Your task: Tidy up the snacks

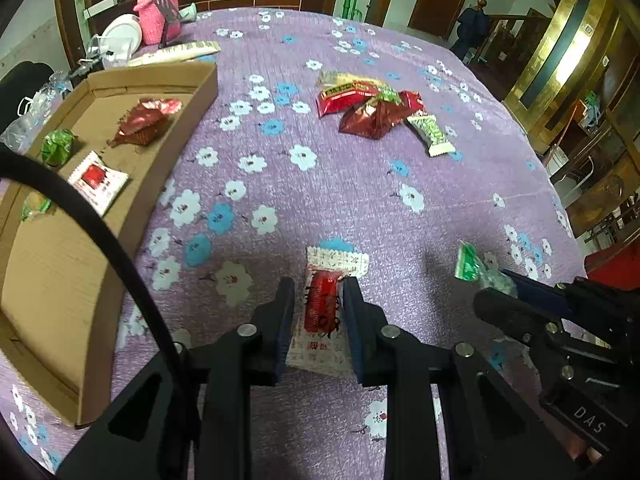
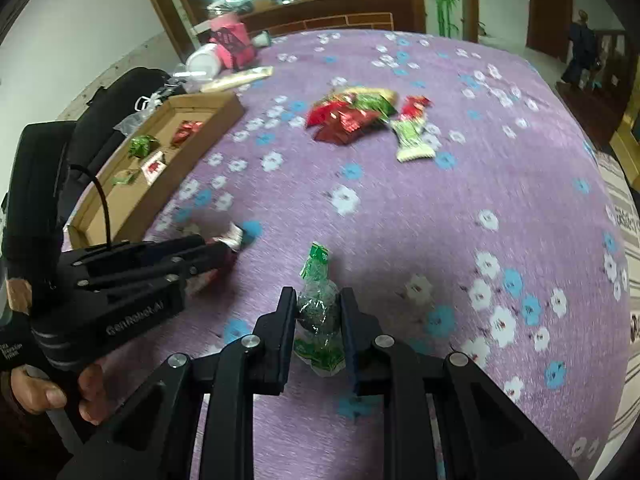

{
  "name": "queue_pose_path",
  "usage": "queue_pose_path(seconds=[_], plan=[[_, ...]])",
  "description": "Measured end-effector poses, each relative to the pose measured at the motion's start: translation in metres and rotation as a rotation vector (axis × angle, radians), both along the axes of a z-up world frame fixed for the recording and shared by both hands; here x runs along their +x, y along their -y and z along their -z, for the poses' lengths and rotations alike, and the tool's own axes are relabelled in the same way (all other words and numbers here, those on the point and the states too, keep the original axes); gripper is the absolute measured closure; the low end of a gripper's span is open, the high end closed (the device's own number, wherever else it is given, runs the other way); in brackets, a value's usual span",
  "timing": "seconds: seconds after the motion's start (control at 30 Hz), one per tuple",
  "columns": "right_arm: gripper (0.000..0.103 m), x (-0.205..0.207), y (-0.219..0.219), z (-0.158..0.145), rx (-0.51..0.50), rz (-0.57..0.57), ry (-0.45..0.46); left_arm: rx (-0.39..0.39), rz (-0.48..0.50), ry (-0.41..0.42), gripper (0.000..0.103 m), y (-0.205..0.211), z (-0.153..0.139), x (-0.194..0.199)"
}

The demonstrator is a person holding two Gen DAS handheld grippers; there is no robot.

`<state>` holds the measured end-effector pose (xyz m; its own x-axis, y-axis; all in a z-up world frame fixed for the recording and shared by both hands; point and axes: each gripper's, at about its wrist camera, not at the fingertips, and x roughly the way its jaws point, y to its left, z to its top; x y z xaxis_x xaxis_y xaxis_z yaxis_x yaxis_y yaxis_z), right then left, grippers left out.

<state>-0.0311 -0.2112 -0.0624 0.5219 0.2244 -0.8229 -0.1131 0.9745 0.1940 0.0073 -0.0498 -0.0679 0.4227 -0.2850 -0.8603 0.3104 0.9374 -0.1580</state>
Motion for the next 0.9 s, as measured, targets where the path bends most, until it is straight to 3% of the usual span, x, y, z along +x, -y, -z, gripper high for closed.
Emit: queue_pose_path(seconds=[0.27, 0.5, 0.67, 0.9], plan=[[0.082, 0.014, -0.034, -0.021, 0.014, -0.078, 0.046, -0.033, -0.042, 0.029, 0.077, -0.026, -0.026, 0.004], [0.083, 0.045, -0.095, -0.039, 0.009, -0.213, 0.095, -0.047, -0.193, 0.067, 0.077, -0.095, -0.046, 0.027], [0.083, 0.077, -0.155, -0.041, 0.024, -0.314, 0.111, -0.011, -0.335, 0.045, 0.077, -0.157, -0.039, 0.056], [0.083, 0.114, -0.212, -0.021, 0.013, -0.365, 0.078, 0.048, -0.426, -0.005, 0.076, -0.207, -0.017, 0.082]])
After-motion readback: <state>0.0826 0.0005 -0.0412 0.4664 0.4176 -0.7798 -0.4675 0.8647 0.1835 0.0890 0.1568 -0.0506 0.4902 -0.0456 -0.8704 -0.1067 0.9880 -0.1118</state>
